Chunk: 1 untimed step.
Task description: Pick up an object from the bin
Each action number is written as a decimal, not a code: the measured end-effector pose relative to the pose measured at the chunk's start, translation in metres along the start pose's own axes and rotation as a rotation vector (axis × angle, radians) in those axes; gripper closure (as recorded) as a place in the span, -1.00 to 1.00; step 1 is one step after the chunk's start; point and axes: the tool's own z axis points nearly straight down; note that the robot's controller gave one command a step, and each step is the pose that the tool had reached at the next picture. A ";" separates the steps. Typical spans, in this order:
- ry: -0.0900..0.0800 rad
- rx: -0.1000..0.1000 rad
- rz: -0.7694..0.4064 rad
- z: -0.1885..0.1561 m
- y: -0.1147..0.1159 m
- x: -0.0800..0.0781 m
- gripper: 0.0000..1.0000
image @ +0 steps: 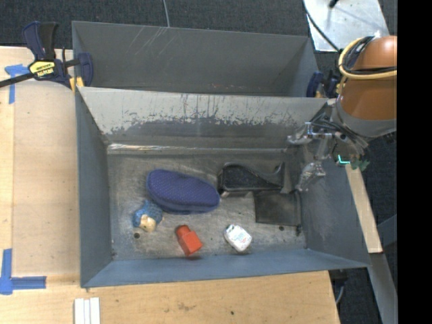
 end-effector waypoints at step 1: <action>0.000 -0.001 -0.080 0.084 0.012 0.002 -1.00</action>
Offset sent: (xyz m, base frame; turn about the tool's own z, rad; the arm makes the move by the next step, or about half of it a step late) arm -0.0013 0.0118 -0.0800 -0.0809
